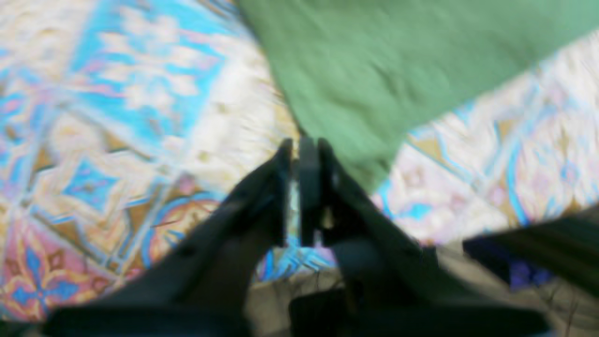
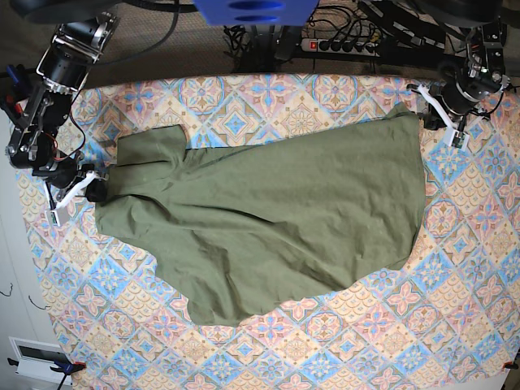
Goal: Layout the t-shirt on the table in an organized manner, then fold the t-shirt properly
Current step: 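Release the shirt with the left gripper and regrasp its corner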
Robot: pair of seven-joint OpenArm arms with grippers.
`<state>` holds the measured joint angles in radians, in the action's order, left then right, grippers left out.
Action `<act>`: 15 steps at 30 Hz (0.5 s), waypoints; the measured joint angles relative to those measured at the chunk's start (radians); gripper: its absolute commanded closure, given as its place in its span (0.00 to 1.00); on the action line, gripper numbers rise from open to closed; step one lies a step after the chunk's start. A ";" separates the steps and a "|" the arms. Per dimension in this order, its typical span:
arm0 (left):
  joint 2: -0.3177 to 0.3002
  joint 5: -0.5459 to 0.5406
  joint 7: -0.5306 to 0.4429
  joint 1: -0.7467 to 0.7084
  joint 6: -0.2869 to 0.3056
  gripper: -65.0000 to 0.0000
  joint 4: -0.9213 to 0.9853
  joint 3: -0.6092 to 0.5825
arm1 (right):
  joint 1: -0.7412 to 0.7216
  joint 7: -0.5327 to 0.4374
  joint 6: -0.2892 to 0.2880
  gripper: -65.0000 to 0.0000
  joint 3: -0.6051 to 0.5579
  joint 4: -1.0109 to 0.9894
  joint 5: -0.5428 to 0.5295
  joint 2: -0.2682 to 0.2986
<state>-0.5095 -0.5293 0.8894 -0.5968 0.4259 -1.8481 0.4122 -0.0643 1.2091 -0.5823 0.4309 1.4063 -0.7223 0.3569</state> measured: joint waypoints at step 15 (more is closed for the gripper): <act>0.062 0.003 0.014 0.046 -0.003 0.50 0.110 -0.067 | 0.001 0.000 0.000 0.98 -0.001 0.000 0.002 0.003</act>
<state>-0.4473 -0.5259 0.9035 -0.5507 0.4232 -1.7378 0.3454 -0.0631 1.2091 -0.5819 0.4301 1.4063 -0.7208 0.3603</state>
